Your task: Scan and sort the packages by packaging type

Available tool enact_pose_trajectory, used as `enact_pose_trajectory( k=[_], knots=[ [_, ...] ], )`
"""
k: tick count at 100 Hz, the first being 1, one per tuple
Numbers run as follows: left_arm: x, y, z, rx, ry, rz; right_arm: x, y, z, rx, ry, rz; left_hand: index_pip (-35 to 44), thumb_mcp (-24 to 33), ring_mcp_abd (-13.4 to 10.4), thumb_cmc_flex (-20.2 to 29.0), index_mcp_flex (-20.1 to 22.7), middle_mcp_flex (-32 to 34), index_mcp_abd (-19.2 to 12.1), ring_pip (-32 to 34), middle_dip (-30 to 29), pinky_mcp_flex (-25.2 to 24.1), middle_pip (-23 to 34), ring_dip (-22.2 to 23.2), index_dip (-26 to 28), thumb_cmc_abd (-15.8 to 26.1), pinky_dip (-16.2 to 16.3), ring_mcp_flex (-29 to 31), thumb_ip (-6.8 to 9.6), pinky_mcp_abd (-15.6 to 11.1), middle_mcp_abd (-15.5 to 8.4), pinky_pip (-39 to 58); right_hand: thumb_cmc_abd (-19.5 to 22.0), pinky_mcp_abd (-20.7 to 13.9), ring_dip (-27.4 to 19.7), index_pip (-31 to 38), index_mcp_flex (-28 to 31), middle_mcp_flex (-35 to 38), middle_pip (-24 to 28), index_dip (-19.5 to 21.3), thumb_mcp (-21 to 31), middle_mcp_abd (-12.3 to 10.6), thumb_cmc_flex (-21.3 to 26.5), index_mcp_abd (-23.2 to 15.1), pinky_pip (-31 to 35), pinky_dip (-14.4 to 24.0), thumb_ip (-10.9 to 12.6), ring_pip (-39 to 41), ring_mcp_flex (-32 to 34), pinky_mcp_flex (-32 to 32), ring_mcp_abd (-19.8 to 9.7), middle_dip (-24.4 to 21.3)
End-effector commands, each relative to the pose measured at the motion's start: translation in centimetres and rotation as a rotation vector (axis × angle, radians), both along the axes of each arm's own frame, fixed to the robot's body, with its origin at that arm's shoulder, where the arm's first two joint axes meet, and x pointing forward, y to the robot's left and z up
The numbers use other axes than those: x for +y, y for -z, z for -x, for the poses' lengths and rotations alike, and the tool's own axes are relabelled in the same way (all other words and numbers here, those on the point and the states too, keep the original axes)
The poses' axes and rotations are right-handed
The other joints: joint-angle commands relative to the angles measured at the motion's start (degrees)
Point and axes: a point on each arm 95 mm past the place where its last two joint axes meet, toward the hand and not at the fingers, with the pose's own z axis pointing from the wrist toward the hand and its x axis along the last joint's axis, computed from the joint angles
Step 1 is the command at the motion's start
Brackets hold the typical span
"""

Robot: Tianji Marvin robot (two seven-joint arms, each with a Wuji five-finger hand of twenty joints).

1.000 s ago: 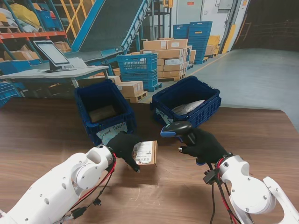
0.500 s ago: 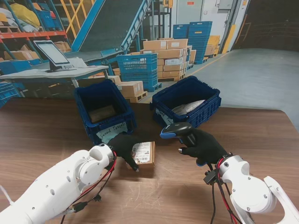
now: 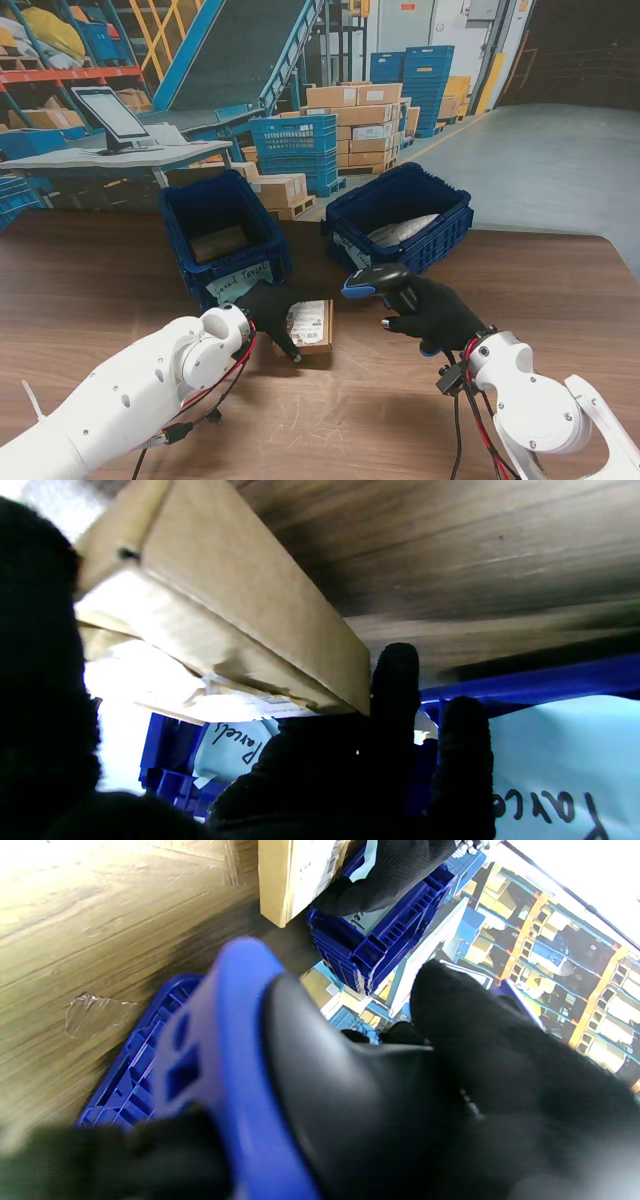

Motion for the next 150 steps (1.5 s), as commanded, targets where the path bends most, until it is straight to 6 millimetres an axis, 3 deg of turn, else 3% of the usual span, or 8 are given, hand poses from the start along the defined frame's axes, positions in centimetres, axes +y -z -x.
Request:
enact_pose_trajectory(
  k=[1,9,18,39,51,58,76,150],
  knots=[
    [-0.7,-0.1,-0.2,0.018,0.018,-0.007,0.3,0.1,0.2,0.008,-0.014,-0.003,8.2,28.6,-1.5,15.7,4.6,-2.4,-14.7,-1.8,-7.6,-1.4,6.8,-1.8,1.2,16.0,-0.1,-2.9,9.07,-0.3,-8.5,-1.8,1.6,0.0,2.3,0.0,0.4,0.9,0.6,0.1,1.5,2.2,5.0,-2.9,0.8,0.3,0.0,3.4,3.8,0.1,-4.4,0.9],
    [-0.8,-0.1,-0.4,0.028,0.022,-0.02,0.3,0.1,0.2,0.009,-0.014,-0.003,1.8,27.3,-0.8,13.7,3.9,-5.9,-13.3,-4.8,-11.4,-3.1,4.0,-4.6,-3.3,19.2,-0.7,-6.2,11.8,-0.4,-7.8,-4.0,1.6,0.0,2.3,0.0,0.4,0.9,0.6,0.1,1.5,2.2,5.0,-2.9,0.8,0.3,0.0,3.4,3.8,0.1,-4.4,0.9],
    [-0.9,-0.1,-0.5,0.039,0.021,-0.027,0.2,0.0,0.2,0.011,-0.012,-0.003,-5.6,25.8,-0.2,12.3,2.4,-9.9,-11.9,-7.7,-14.2,-4.9,0.6,-8.2,-8.2,19.3,-1.6,-9.6,12.21,-0.6,-7.1,-7.5,1.6,0.0,2.3,0.0,0.4,0.9,0.6,0.1,1.5,2.2,4.9,-2.9,0.8,0.3,0.0,3.4,3.8,0.1,-4.4,0.9],
    [-1.2,-0.5,0.0,0.064,0.046,-0.057,0.2,0.0,0.3,0.009,-0.008,-0.003,-18.9,21.6,0.5,8.5,-0.3,-17.1,-9.3,-12.5,-18.0,-6.9,-4.8,-13.5,-15.8,20.7,-1.8,-15.9,9.0,-0.8,-5.9,-11.6,1.6,0.0,2.2,0.0,0.4,0.9,0.6,0.1,1.5,2.2,5.0,-2.9,0.8,0.3,0.0,3.4,3.8,0.1,-4.4,0.9],
    [-1.2,-0.9,0.4,0.083,0.067,-0.084,0.2,0.0,0.3,0.007,-0.006,-0.005,-23.1,17.8,0.9,5.2,-2.6,-20.1,-8.2,-14.4,-20.1,-8.0,-7.5,-16.8,-17.5,22.5,-2.1,-18.9,5.23,-0.8,-5.3,-14.3,1.6,0.0,2.2,0.0,0.4,0.9,0.6,0.1,1.5,2.2,5.0,-2.9,0.8,0.3,0.0,3.4,3.8,0.0,-4.5,0.9],
    [-1.2,-1.0,0.8,0.098,0.073,-0.083,0.2,0.0,0.4,0.004,-0.005,-0.006,-24.2,16.4,1.0,4.1,-3.2,-20.5,-7.8,-14.7,-20.6,-8.3,-8.2,-17.6,-17.8,23.8,-2.4,-19.5,3.37,-0.8,-5.1,-15.6,1.6,-0.1,2.2,0.0,0.4,0.9,0.6,0.1,1.5,2.2,5.0,-2.9,0.8,0.3,0.0,3.4,3.8,0.0,-4.5,0.9],
    [-1.3,-1.4,1.5,0.116,0.085,-0.092,0.2,-0.1,0.4,-0.002,-0.001,-0.006,-25.4,14.0,1.3,1.6,-4.4,-22.0,-7.0,-15.7,-21.3,-8.8,-9.7,-19.0,-18.1,25.8,-2.9,-21.2,1.64,-1.0,-4.7,-17.6,1.6,-0.1,2.2,0.0,0.4,0.9,0.6,0.1,1.5,2.2,5.0,-2.9,0.8,0.3,0.0,3.5,3.9,0.1,-4.4,0.9],
    [0.8,-5.0,4.3,-0.006,-0.039,0.166,0.5,-1.1,-2.4,-0.012,-0.123,0.111,-24.3,11.4,0.7,2.9,-1.1,-19.3,-7.2,-14.4,-20.9,-5.9,-9.4,-19.9,-17.6,28.7,-1.3,-19.7,2.03,-2.1,-4.0,-14.0,1.6,-0.1,2.2,0.0,0.4,0.9,0.6,0.1,1.6,2.0,4.8,-2.9,0.8,0.2,0.0,3.4,3.8,0.2,-4.6,1.0]
  ],
)
